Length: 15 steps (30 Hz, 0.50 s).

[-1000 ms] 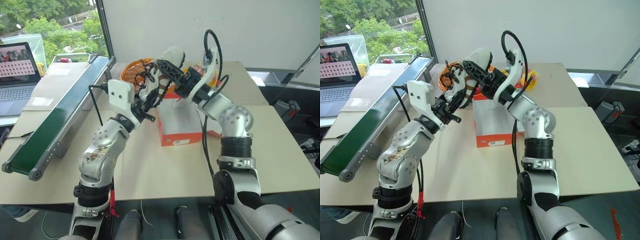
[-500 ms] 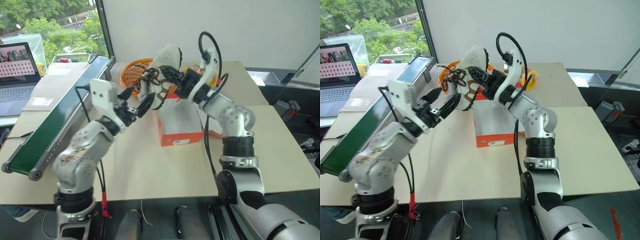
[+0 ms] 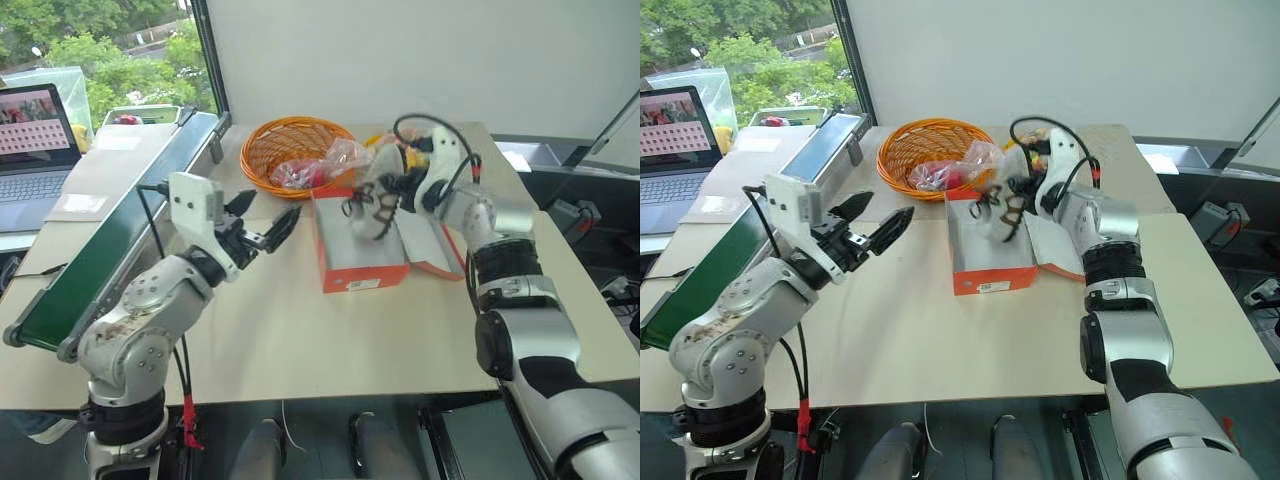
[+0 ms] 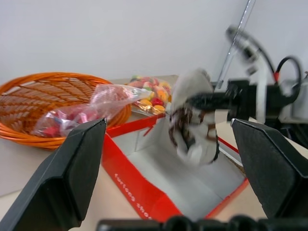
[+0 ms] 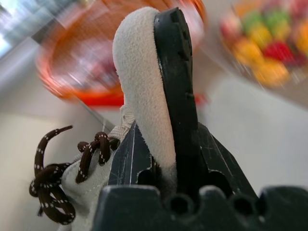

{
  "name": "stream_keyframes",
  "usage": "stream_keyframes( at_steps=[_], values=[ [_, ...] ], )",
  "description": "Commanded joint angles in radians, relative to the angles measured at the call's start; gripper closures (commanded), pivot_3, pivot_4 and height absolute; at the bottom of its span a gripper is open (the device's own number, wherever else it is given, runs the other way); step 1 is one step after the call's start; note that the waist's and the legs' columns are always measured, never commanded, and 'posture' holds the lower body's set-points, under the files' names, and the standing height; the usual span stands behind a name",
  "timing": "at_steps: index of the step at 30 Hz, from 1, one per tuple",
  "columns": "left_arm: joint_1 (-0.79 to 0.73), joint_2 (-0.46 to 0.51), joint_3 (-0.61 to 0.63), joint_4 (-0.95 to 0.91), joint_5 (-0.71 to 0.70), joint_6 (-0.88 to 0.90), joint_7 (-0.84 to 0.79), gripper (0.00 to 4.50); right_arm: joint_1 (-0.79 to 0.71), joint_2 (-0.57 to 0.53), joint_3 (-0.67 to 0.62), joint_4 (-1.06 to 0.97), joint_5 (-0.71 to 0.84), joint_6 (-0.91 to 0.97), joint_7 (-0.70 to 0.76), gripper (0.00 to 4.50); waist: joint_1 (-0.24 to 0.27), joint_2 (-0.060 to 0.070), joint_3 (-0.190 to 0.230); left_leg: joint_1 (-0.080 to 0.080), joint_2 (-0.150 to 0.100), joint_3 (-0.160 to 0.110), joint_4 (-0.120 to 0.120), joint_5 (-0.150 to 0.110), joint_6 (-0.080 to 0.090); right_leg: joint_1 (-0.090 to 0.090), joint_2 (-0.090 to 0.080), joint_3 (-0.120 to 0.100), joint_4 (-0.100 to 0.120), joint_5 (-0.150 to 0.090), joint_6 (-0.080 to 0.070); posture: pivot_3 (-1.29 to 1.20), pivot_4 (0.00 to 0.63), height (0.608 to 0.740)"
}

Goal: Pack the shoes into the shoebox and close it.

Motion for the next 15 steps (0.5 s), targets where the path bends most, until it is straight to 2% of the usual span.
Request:
stream_keyframes(
  at_steps=[1,11,13,14,15],
  values=[
    [-0.014,-0.008,-0.011,-0.026,0.019,-0.039,0.012,0.06,-0.043,0.003,0.021,0.092,-0.061,-0.08,0.045,4.06,0.0,0.0,0.0,0.0,0.0,0.0,0.0,0.0,0.0,0.0,0.0,0.0,0.0,0.0,0.0,0.0,0.15,0.74],
    [0.01,-0.051,-0.032,-0.041,0.043,-0.069,0.049,0.06,-0.051,0.032,0.09,0.203,-0.195,-0.15,0.104,4.06,0.003,0.0,0.0,0.002,0.0,0.0,0.0,0.0,0.0,0.002,0.0,0.0,0.0,0.001,0.001,0.0,0.15,0.74],
    [0.014,-0.054,-0.035,-0.047,0.046,-0.071,0.055,0.06,-0.059,0.034,0.09,0.216,-0.209,-0.159,0.109,3.08,0.003,0.0,0.0,0.002,0.0,0.0,0.0,0.0,0.0,0.002,0.0,0.0,0.0,0.001,0.001,0.0,0.15,0.74],
    [0.019,-0.056,-0.034,-0.05,0.047,-0.072,0.059,0.06,-0.065,0.037,0.093,0.217,-0.218,-0.166,0.111,2.92,0.004,0.0,0.0,0.002,0.0,0.0,0.0,0.0,0.0,0.002,0.0,0.0,0.0,0.001,0.001,0.0,0.15,0.74],
    [0.022,-0.058,-0.034,-0.053,0.047,-0.072,0.062,0.06,-0.071,0.04,0.095,0.218,-0.225,-0.171,0.113,2.48,0.004,0.0,0.0,0.002,0.0,0.0,0.0,0.0,0.0,0.002,0.0,0.0,0.0,0.001,0.001,0.0,0.15,0.74]
  ],
)
